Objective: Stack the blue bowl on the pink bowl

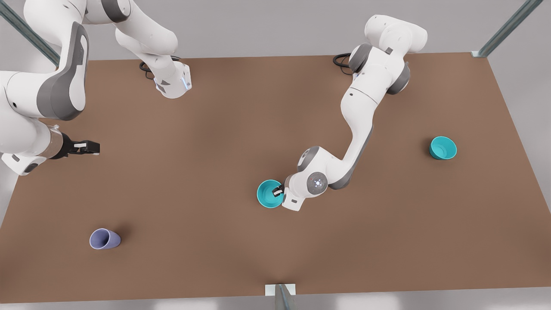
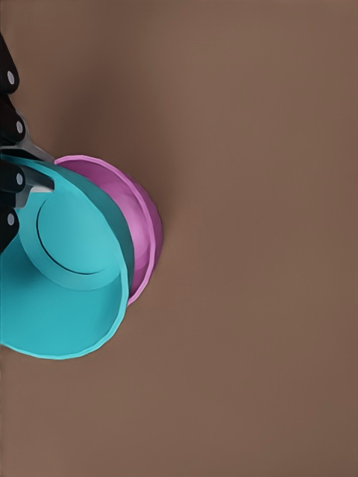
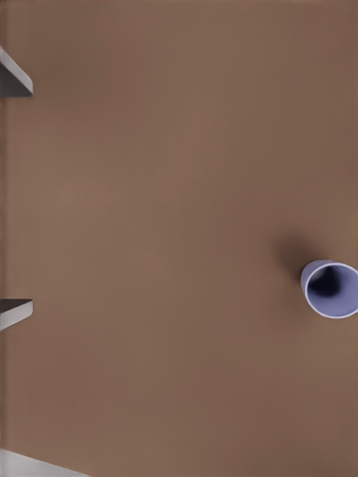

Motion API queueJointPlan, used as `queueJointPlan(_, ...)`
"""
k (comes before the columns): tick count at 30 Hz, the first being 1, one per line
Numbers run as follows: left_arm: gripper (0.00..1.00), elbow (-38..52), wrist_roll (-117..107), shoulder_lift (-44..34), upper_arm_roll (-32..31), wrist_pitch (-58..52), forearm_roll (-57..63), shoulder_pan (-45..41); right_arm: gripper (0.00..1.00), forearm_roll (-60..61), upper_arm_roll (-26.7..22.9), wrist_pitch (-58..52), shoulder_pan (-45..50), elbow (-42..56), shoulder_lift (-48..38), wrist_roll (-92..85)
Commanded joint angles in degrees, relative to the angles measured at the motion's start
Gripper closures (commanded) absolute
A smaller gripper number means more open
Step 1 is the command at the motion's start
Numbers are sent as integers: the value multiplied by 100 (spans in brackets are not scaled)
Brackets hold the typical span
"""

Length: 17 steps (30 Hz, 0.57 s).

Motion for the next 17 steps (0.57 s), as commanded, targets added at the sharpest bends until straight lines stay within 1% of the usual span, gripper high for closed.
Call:
queueJointPlan(1,0,3,-274,-24,6,-40,39,5,0,6,2,-3,9,3,-7,-56)
queueJointPlan(3,0,-58,-274,-218,120,-778,390,40,0,6,2,-3,0,3,-7,-56)
queueJointPlan(4,0,-672,-266,-805,506,-1094,443,67,0,6,2,-3,9,3,-7,-56)
queueJointPlan(5,0,-1674,58,-1789,1007,-1183,496,76,0,6,2,-3,9,3,-7,-56)
queueJointPlan(6,0,-1791,1103,-2335,1543,-1989,794,67,0,-2,2,-3,9,3,-7,-56)
queueJointPlan(7,0,-930,2325,-2415,2202,-3405,874,76,0,-2,2,-3,9,3,-7,-56)
queueJointPlan(8,0,-534,3292,-2520,2642,-3977,883,76,0,-3,2,-3,9,3,-7,-56)
queueJointPlan(10,0,-489,4242,-3091,3064,-4215,874,93,0,-3,2,-3,9,3,-7,-56)
queueJointPlan(11,0,-568,4279,-3302,3170,-4180,865,85,0,-3,2,-3,9,3,-7,-56)
queueJointPlan(12,0,-1656,4269,-4259,2916,-3400,918,286,0,-3,2,-3,9,3,-7,-56)
queueJointPlan(13,0,-1869,4261,-4533,2318,-3081,971,699,0,-3,2,-3,9,3,-7,-56)
queueJointPlan(17,0,-1658,4243,-4428,2300,-3608,927,700,0,-3,11,-3,35,-6,-7,-47)
